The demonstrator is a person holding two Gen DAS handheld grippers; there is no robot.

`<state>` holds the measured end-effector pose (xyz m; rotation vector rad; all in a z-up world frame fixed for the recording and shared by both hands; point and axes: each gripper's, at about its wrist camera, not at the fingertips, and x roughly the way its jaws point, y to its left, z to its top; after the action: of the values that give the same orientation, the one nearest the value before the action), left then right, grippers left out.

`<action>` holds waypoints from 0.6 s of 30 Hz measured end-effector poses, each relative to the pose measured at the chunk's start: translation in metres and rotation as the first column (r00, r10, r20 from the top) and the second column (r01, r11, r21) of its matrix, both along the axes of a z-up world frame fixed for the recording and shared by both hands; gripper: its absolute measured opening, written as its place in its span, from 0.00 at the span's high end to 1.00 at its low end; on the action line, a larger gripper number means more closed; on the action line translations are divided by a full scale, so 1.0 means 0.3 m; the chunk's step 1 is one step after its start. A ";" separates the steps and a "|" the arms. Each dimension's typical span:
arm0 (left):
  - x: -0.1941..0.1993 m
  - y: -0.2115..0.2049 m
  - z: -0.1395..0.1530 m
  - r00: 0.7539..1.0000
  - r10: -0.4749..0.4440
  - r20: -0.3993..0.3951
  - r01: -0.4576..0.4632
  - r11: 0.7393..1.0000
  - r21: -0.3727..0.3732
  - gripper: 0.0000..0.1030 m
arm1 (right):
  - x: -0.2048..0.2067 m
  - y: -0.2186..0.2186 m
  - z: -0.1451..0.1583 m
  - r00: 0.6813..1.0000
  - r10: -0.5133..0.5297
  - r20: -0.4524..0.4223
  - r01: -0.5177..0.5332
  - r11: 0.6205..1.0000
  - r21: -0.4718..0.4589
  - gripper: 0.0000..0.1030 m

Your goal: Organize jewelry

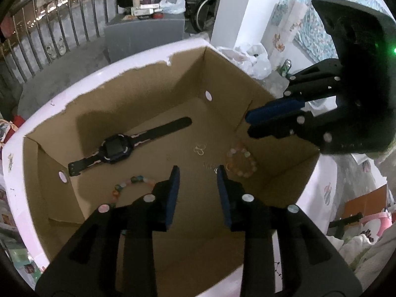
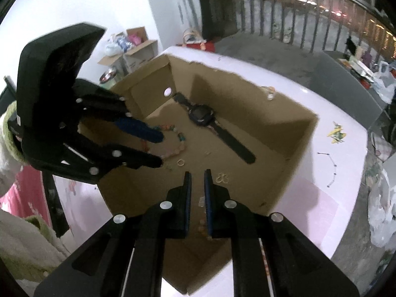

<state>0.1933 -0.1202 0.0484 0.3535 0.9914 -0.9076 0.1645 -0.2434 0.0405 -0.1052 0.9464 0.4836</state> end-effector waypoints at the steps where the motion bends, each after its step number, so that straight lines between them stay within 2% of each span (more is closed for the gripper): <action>1: -0.006 0.008 0.011 1.000 0.008 0.015 -0.008 1.000 0.000 0.67 | -0.006 -0.007 0.006 1.000 -0.012 0.007 0.012 1.000 -0.005 0.89; 4: -0.019 0.037 0.039 0.999 0.032 0.037 -0.032 0.999 -0.013 0.66 | -0.037 -0.035 0.026 0.998 -0.057 0.024 0.057 0.998 0.020 0.89; 6: -0.035 0.071 0.070 0.996 0.062 0.065 -0.060 0.998 -0.030 0.66 | -0.065 -0.060 0.039 0.993 -0.109 0.041 0.107 0.994 0.029 0.80; 8: -0.054 0.133 0.108 0.989 0.109 0.097 -0.103 0.993 -0.066 0.65 | -0.108 -0.100 0.046 0.981 -0.182 0.061 0.179 0.983 0.048 0.76; 10: -0.065 0.219 0.139 0.973 0.194 0.128 -0.183 0.979 -0.091 0.63 | -0.142 -0.143 0.038 0.967 -0.251 0.051 0.246 0.966 0.083 0.76; 13: -0.079 0.347 0.156 0.924 0.332 0.188 -0.319 0.943 -0.098 0.56 | -0.170 -0.202 0.001 0.939 -0.343 -0.005 0.340 0.929 0.144 0.75; 14: -0.081 0.396 0.154 0.902 0.384 0.194 -0.371 0.923 -0.103 0.50 | -0.171 -0.215 -0.020 0.931 -0.364 -0.033 0.364 0.917 0.163 0.72; 15: -0.080 0.427 0.150 0.889 0.415 0.193 -0.402 0.910 -0.104 0.45 | -0.173 -0.233 -0.043 0.920 -0.387 -0.060 0.391 0.900 0.192 0.65; 16: -0.075 0.470 0.137 0.870 0.458 0.184 -0.446 0.889 -0.105 0.36 | -0.172 -0.238 -0.058 0.914 -0.400 -0.076 0.406 0.891 0.203 0.61; 18: -0.061 0.518 0.102 0.851 0.503 0.149 -0.494 0.864 -0.100 0.35 | -0.167 -0.240 -0.089 0.905 -0.412 -0.106 0.425 0.876 0.226 0.57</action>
<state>0.1751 0.0352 0.0791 0.1075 0.8386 -0.4200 0.1145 -0.3155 0.0138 0.3360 0.9241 0.1961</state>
